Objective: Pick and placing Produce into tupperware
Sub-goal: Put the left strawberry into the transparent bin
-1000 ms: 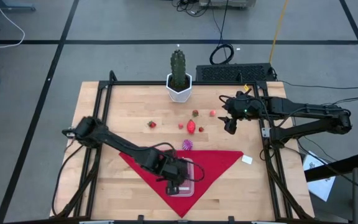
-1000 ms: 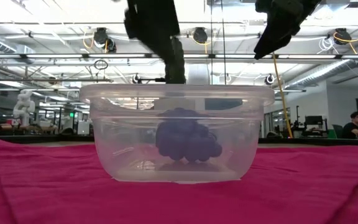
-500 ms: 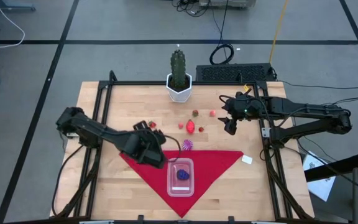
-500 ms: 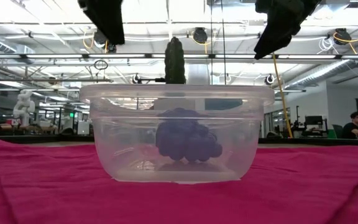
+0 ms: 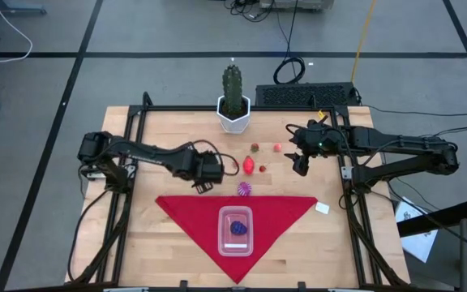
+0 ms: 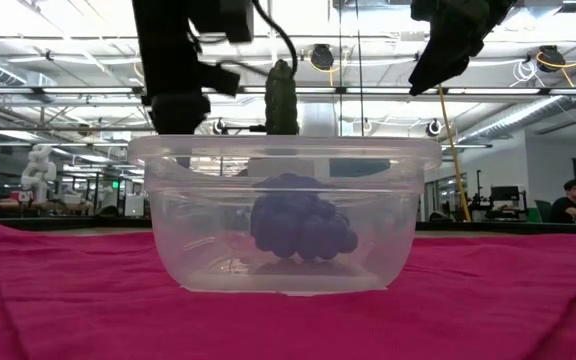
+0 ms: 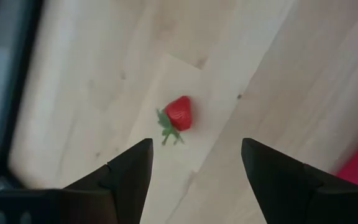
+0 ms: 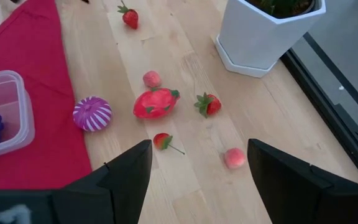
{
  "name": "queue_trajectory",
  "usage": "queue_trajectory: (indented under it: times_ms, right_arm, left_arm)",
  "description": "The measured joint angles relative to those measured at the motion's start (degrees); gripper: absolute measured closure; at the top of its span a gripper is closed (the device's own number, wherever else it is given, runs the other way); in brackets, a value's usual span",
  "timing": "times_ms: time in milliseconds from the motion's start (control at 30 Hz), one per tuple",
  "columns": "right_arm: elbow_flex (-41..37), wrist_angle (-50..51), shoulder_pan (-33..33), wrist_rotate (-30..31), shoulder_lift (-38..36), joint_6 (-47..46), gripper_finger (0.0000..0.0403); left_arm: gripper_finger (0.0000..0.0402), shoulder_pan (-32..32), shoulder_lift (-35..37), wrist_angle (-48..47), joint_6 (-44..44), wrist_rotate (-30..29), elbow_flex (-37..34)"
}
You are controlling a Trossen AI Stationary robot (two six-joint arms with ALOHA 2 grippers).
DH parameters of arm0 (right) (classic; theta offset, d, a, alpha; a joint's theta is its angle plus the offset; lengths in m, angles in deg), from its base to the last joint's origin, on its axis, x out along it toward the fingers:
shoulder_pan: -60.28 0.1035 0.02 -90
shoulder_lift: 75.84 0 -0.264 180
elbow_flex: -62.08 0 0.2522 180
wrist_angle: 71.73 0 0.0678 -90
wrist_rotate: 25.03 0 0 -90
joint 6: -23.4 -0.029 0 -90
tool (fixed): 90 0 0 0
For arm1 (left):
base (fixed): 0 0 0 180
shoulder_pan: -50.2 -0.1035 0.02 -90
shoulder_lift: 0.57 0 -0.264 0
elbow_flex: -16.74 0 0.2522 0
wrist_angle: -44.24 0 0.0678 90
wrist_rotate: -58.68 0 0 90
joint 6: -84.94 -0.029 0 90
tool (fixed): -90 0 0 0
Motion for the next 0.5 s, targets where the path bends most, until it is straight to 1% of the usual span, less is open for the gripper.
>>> queue_trajectory:
  times_ms: [167,367,500]
  right_arm:
    - [0.0,0.0,0.0,0.0,0.0,0.0,0.0149]
    - [0.0,0.0,0.0,0.0,0.0,0.0,0.0149]
    - [0.0,0.0,0.0,0.0,0.0,0.0,0.0149]
  left_arm:
    - [0.0151,-5.2,0.0,4.6,-8.3,6.9,-2.8]
    - [0.0151,-10.6,0.0,5.3,-15.9,10.3,-3.0]
    - [0.0151,-14.1,0.0,7.2,-20.5,15.9,-3.0]
